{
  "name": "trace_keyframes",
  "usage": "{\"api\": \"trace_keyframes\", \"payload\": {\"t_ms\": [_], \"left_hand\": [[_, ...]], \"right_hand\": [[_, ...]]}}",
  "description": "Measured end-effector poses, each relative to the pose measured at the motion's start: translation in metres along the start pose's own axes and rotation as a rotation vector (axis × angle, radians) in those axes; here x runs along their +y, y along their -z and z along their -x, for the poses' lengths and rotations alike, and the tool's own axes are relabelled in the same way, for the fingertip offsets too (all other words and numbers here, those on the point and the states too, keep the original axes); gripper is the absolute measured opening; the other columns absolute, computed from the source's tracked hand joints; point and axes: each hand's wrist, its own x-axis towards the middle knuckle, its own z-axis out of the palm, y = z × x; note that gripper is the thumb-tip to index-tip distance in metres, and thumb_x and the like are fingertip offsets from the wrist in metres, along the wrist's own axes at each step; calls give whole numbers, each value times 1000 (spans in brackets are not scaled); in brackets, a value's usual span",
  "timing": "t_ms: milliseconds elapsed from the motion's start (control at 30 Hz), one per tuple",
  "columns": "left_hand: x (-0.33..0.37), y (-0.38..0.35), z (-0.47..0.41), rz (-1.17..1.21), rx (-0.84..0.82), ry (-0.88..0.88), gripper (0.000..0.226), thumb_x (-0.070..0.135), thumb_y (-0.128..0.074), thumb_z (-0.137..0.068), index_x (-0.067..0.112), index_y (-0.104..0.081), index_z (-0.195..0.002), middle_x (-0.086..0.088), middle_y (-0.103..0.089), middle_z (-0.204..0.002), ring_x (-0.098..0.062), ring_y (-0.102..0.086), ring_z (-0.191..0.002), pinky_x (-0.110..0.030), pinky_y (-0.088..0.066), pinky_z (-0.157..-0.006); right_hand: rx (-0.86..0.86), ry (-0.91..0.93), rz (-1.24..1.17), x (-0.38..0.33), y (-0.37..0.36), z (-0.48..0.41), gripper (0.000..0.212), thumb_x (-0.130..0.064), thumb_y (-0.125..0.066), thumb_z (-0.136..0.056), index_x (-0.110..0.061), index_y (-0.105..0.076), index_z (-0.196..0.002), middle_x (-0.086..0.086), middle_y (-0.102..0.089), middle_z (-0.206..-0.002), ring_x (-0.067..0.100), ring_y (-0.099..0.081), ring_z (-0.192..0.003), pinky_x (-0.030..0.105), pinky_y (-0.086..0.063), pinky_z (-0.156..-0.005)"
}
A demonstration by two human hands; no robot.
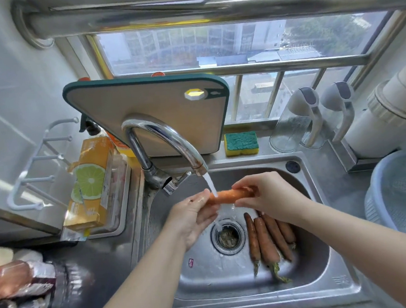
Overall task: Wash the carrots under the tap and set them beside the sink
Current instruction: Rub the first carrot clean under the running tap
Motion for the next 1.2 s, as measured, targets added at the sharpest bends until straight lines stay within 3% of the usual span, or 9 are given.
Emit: {"api": "trace_keyframes", "payload": {"t_ms": [100,200,333,467,567,667,800,1000,1200], "left_hand": [[-12,-12,-2,185,103,13,15,23,-56,-93,8,-60,-90,-8,-71,-80,-18,-66,-78,-31,-51,-66],[-14,-26,-2,404,88,-18,25,26,-43,-99,6,-56,-91,-9,-70,-77,-18,-67,-70,-33,-55,-61],[-16,-38,-3,509,67,-48,30,23,-38,-101,5,-56,-86,-6,-66,-62,-15,-64,-63,-32,-55,-68],[-22,-38,6,382,-33,-91,17,5,-38,-100,2,-54,-94,-10,-57,-89,-15,-58,-84,-26,-52,-70],[-25,-39,10,248,-22,-162,19,0,-38,-99,7,-52,-89,-10,-52,-84,-15,-54,-77,-27,-49,-73],[-25,-48,11,105,77,-242,22,2,-39,-99,16,-48,-84,-6,-46,-71,-12,-47,-63,-26,-46,-66],[-26,-53,3,-36,201,-282,29,7,-29,-102,17,-42,-78,-1,-36,-57,-7,-35,-44,-19,-35,-44],[-13,-50,-2,168,157,-103,37,16,-27,-101,14,-34,-65,4,-32,-39,-9,-33,-32,-19,-37,-42],[-16,-37,8,76,4,-112,33,14,-28,-104,8,-47,-78,-8,-57,-72,-19,-59,-75,-35,-51,-66]], "right_hand": [[-16,66,218,-9,-11,8,30,-37,-66,-85,-20,-66,-110,-1,-68,-99,16,-61,-89,29,-47,-80],[-38,22,139,-12,-23,17,27,-40,-54,-92,-14,-63,-94,1,-64,-83,16,-57,-72,30,-44,-66],[-205,-279,-449,-17,-31,22,41,-38,-41,-99,-12,-53,-70,0,-49,-59,9,-37,-46,25,-31,-49],[-312,-577,-1076,-15,-30,24,33,-36,-37,-101,-11,-50,-83,0,-40,-53,7,-23,-38,16,-15,-36],[-318,-389,-669,-17,-30,26,39,-44,-40,-98,-10,-52,-83,0,-44,-60,11,-35,-45,23,-27,-43],[-238,-151,-33,-17,-38,33,39,-44,-37,-99,-9,-53,-103,4,-61,-87,24,-58,-80,33,-40,-67],[-159,-8,240,-20,-46,45,43,-50,-29,-98,-12,-43,-114,8,-64,-104,30,-61,-91,38,-44,-70],[-211,-6,219,-23,-43,46,31,-44,-40,-98,-15,-37,-105,8,-63,-103,29,-61,-89,37,-43,-69],[-314,-247,-301,-1,-25,34,18,-29,-56,-93,-16,-56,-105,-8,-57,-76,-2,-54,-55,17,-44,-55]]}}
